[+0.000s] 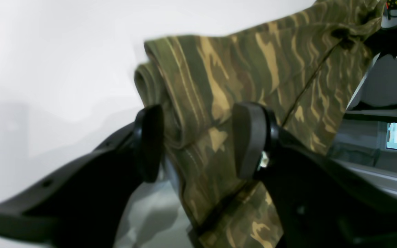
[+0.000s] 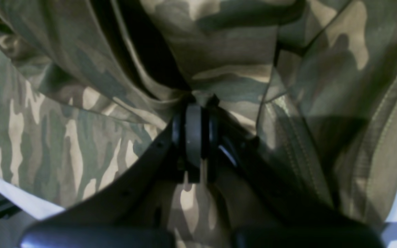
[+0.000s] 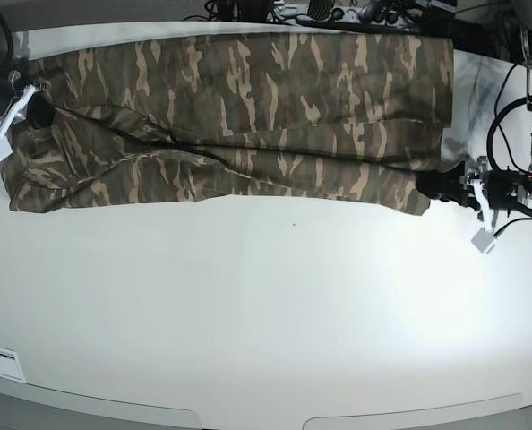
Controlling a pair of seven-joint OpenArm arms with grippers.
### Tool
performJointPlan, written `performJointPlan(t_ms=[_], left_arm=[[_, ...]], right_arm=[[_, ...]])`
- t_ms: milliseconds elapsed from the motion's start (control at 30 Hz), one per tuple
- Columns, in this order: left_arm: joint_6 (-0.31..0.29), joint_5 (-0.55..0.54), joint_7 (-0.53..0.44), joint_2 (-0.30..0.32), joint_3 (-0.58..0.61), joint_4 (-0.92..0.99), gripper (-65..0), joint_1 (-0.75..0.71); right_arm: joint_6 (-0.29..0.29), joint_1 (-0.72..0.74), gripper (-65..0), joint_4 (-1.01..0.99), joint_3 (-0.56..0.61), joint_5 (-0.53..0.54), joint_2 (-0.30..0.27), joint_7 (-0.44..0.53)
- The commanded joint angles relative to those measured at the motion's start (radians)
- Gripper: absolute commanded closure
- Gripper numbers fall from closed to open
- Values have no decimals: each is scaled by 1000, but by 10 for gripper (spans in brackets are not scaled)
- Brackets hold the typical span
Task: Fold the T-shirt properly
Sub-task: 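Pull the folded shirt edges outward with both grippers to straighten it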
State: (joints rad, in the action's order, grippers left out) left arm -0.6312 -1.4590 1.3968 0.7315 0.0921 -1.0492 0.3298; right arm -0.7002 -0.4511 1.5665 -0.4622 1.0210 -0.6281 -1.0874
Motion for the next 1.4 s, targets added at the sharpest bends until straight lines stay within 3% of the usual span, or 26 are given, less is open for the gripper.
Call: performJointPlan(t_ms=[0, 167, 233, 333, 467, 533, 667, 800, 1033, 1300, 1367], left_arm=[[5, -25, -1, 20, -8, -11, -255, 26], [2, -25, -1, 28, -9, -11, 0, 28], [2, -25, -1, 32, -9, -11, 0, 29], [2, -25, -1, 33, -9, -11, 0, 43], [2, -25, -1, 31, -9, -11, 0, 84], [2, -25, -1, 34, -9, -11, 0, 101], [3, -25, -1, 42, -9, -11, 0, 112], [3, -25, -1, 38, -8, -11, 0, 111], [40, -25, -1, 38, -9, -11, 0, 111], [55, -25, -1, 36, -8, -19, 0, 111], [36, -25, -1, 35, -9, -38, 0, 110]], right_arm=[[2, 0, 0, 9, -5, -30, -18, -14], [2, 0, 0, 9, -5, -31, -18, 0], [14, 0, 0, 9, -5, -59, -18, 19], [95, 4, 0, 9, -5, -69, -18, 34], [79, 6, -300, 10, -5, -37, -18, 29], [41, 5, -394, 13, -9, -8, -21, 13], [2, 5, -403, 64, -53, 141, -21, -145], [2, 5, -403, 129, -123, 238, -21, -269], [2, 5, -403, 167, -296, 463, -21, -242], [2, 5, -403, 167, -343, 463, -14, -235], [2, 6, -403, 167, -343, 463, -12, -234]])
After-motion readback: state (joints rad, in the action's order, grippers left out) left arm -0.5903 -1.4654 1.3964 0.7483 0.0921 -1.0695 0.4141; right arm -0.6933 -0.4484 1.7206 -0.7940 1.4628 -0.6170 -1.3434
